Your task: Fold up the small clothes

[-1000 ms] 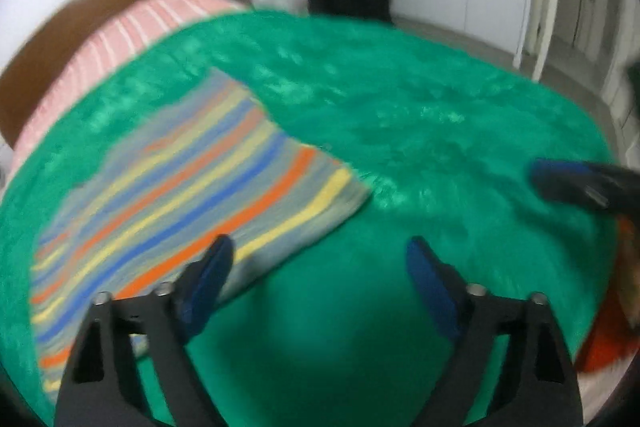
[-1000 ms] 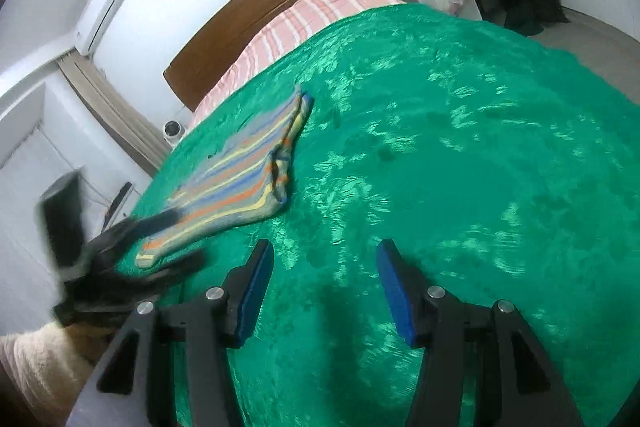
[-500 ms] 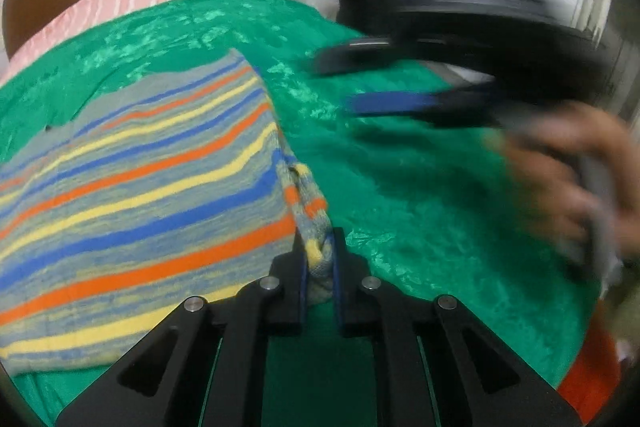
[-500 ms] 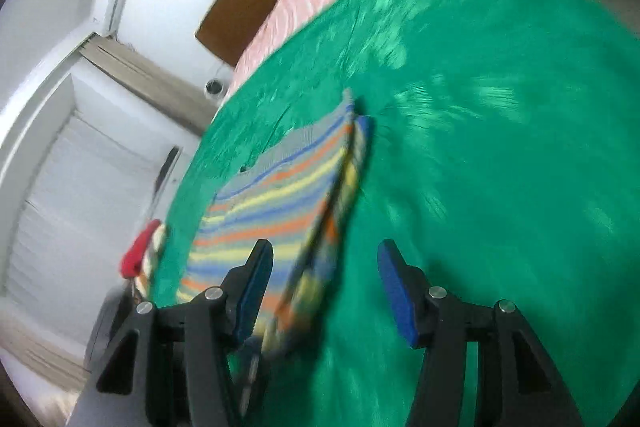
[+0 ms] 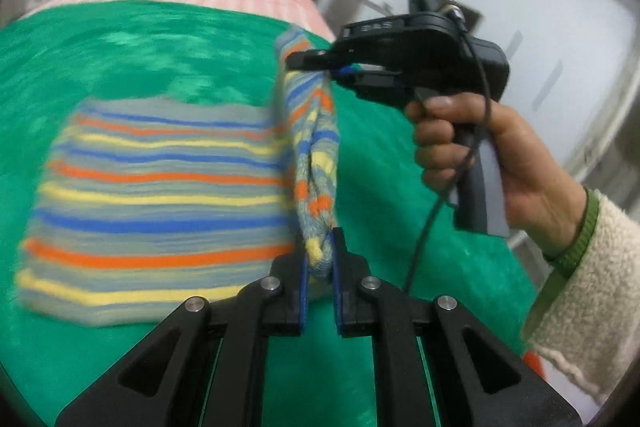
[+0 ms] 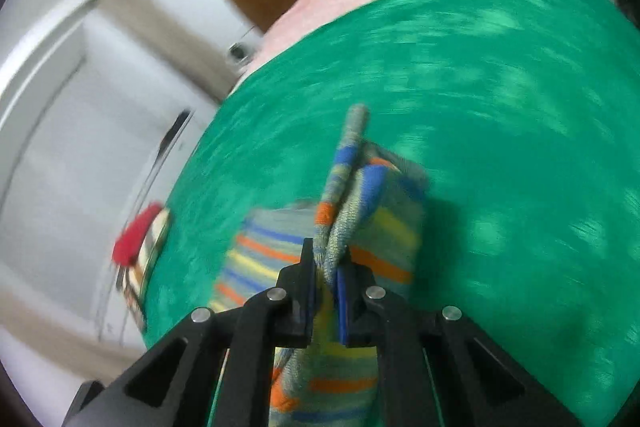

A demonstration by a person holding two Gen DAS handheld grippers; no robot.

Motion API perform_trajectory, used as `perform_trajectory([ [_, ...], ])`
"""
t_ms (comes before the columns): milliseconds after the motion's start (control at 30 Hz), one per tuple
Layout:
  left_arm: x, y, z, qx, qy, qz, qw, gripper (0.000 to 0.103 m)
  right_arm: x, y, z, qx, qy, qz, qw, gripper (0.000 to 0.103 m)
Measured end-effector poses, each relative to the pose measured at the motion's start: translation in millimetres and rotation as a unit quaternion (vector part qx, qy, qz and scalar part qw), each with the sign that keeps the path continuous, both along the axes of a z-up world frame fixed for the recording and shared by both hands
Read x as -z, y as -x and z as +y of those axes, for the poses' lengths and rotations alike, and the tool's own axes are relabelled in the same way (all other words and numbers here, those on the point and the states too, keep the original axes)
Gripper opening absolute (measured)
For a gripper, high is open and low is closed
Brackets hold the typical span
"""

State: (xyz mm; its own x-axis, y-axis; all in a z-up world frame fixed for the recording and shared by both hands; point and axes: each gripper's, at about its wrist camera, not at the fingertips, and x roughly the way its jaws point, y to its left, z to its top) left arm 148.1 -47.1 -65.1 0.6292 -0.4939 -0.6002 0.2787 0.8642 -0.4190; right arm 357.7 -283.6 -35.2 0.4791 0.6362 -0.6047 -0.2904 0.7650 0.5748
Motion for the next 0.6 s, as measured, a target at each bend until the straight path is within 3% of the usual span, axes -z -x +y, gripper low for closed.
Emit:
perform_trajectory([
  [133, 5, 8, 79, -0.074, 0.036, 0.029, 0.9962, 0.007, -6, -17, 98, -0.061, 0.028, -0.003, 0.998, 0.009],
  [233, 19, 10, 118, -0.113, 0.041, 0.051, 0.9914, 0.007, 12, -30, 167, -0.084, 0.048, 0.014, 0.995, 0.009],
  [367, 44, 10, 148, -0.158, 0.027, 0.079, 0.9839, 0.010, 45, -37, 222, -0.099, 0.078, 0.023, 0.992, 0.010],
  [400, 48, 11, 151, -0.164, 0.020, 0.084, 0.9827, 0.013, 52, -38, 232, -0.098, 0.068, 0.026, 0.993, 0.015],
  [467, 54, 13, 159, -0.184, 0.000, 0.098, 0.9780, 0.041, 64, -35, 240, -0.095, 0.019, 0.040, 0.995, 0.026],
  [500, 52, 17, 163, -0.191, -0.001, 0.094, 0.9772, 0.049, 65, -32, 238, -0.085, -0.008, 0.046, 0.995, 0.039],
  [533, 48, 20, 169, -0.194, 0.002, 0.084, 0.9774, 0.057, 64, -28, 233, -0.079, -0.030, 0.044, 0.996, 0.042],
  [600, 39, 27, 181, -0.198, 0.008, 0.067, 0.9780, 0.063, 53, -18, 215, -0.074, -0.047, 0.023, 0.996, 0.042],
])
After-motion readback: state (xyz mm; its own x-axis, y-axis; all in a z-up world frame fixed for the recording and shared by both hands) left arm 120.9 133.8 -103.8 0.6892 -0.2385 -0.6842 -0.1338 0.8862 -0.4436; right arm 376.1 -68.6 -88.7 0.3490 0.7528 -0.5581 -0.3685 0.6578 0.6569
